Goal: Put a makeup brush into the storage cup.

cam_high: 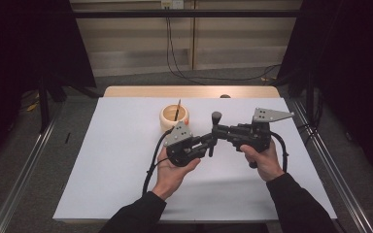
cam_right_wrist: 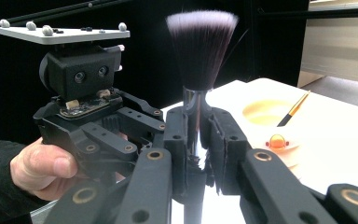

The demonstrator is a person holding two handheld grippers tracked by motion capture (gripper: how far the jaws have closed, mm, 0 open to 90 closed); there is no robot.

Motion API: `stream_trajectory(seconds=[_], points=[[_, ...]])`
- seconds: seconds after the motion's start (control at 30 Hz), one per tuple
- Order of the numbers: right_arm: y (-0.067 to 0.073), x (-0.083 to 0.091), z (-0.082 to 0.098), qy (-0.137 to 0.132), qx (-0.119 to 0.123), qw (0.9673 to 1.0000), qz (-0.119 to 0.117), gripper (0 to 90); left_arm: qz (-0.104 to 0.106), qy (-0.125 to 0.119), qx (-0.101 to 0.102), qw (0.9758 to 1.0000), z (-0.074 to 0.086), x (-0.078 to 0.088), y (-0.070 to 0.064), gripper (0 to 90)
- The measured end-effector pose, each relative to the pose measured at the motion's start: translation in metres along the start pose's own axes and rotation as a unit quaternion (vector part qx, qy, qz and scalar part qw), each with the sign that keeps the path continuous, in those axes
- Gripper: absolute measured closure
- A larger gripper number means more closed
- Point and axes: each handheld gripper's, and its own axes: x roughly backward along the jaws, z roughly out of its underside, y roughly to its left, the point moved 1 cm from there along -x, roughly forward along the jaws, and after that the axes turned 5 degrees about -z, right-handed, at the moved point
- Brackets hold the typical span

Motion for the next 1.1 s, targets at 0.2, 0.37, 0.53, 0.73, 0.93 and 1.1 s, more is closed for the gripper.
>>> stream_trajectory(seconds=[0.2, 0.37, 0.53, 0.73, 0.93, 1.1], points=[[0.0, 0.002, -0.002, -0.009, 0.001, 0.9999, 0.011, 67.8, 0.002, 0.004, -0.008, 1.0, 0.003, -0.002, -0.002, 79.6], [0.0, 0.003, -0.002, -0.01, 0.003, 0.9997, 0.022, 52.3, -0.004, 0.003, -0.008, 1.0, 0.002, -0.001, 0.002, 79.6], [0.002, 0.001, -0.002, -0.009, 0.004, 0.9996, 0.028, 38.9, -0.003, 0.0, 0.002, 1.0, 0.001, 0.001, 0.005, 79.6], [0.0, 0.003, -0.002, -0.016, 0.001, 0.9989, 0.044, 18.7, -0.016, 0.004, -0.003, 0.9999, 0.0, 0.006, 0.008, 79.6], [0.002, 0.003, -0.002, -0.02, 0.011, 0.9988, 0.043, 10.3, -0.017, -0.004, -0.001, 0.9998, -0.002, 0.013, 0.013, 79.6], [0.001, 0.006, -0.001, -0.026, 0.01, 0.9981, 0.055, 11.2, -0.036, 0.0, -0.005, 0.9994, -0.003, 0.022, 0.018, 79.6]])
